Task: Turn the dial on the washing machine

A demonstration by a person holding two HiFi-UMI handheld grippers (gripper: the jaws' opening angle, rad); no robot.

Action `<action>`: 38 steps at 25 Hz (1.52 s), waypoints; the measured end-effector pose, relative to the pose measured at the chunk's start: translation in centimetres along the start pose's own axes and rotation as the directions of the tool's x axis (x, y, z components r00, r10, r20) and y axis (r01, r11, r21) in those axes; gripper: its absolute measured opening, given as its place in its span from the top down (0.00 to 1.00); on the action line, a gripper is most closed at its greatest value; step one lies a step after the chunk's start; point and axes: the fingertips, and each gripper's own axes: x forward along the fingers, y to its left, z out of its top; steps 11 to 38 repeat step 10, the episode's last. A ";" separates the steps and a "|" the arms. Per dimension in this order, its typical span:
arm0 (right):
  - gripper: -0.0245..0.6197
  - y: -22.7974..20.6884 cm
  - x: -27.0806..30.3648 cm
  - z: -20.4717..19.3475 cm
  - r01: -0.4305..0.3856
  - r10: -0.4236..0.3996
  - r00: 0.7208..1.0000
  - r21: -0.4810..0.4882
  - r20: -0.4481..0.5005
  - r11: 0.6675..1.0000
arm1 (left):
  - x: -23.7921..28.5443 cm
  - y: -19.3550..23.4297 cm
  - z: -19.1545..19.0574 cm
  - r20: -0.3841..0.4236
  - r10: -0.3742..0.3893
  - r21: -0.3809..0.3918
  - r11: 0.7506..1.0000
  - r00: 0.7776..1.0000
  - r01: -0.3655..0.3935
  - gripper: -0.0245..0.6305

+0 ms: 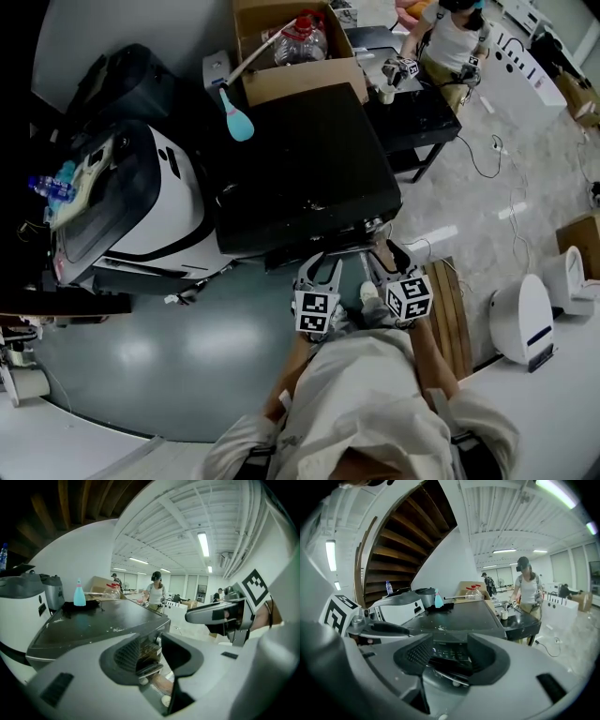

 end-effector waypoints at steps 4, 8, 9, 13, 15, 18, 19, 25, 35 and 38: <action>0.61 0.0 -0.2 -0.1 0.016 -0.016 1.000 -0.017 -0.014 1.000 | 0.2 -0.4 0.0 0.000 -0.011 0.002 1.000 1.000 0.011 0.74; 0.62 -0.3 0.3 -0.3 0.026 -0.027 0.999 -0.038 -0.028 0.999 | 0.8 -0.2 -0.1 0.001 -0.017 0.008 1.000 1.000 0.017 0.74; 0.62 -0.4 0.5 -0.3 0.028 -0.030 0.999 -0.042 -0.031 0.999 | 1.0 -0.1 -0.1 0.000 -0.017 0.009 1.000 1.000 0.017 0.74; 0.62 -0.5 0.7 -0.3 0.030 -0.032 0.999 -0.046 -0.033 0.998 | 1.3 0.0 -0.1 0.000 -0.016 0.011 1.000 1.000 0.016 0.74; 0.62 -0.5 0.7 -0.3 0.030 -0.032 0.999 -0.046 -0.033 0.998 | 1.3 0.0 -0.1 0.000 -0.016 0.011 1.000 1.000 0.016 0.74; 0.62 -0.5 0.7 -0.3 0.030 -0.032 0.999 -0.046 -0.033 0.998 | 1.3 0.0 -0.1 0.000 -0.016 0.011 1.000 1.000 0.016 0.74; 0.62 -0.5 0.7 -0.3 0.030 -0.032 0.999 -0.046 -0.033 0.998 | 1.3 0.0 -0.1 0.000 -0.016 0.011 1.000 1.000 0.016 0.74; 0.62 -0.5 0.7 -0.3 0.030 -0.032 0.999 -0.046 -0.033 0.998 | 1.3 0.0 -0.1 0.000 -0.016 0.011 1.000 1.000 0.016 0.74; 0.62 -0.5 0.7 -0.3 0.030 -0.032 0.999 -0.046 -0.033 0.998 | 1.3 0.0 -0.1 0.000 -0.016 0.011 1.000 1.000 0.016 0.74; 0.62 -0.5 0.7 -0.3 0.030 -0.032 0.999 -0.046 -0.033 0.998 | 1.3 0.0 -0.1 0.000 -0.016 0.011 1.000 1.000 0.016 0.74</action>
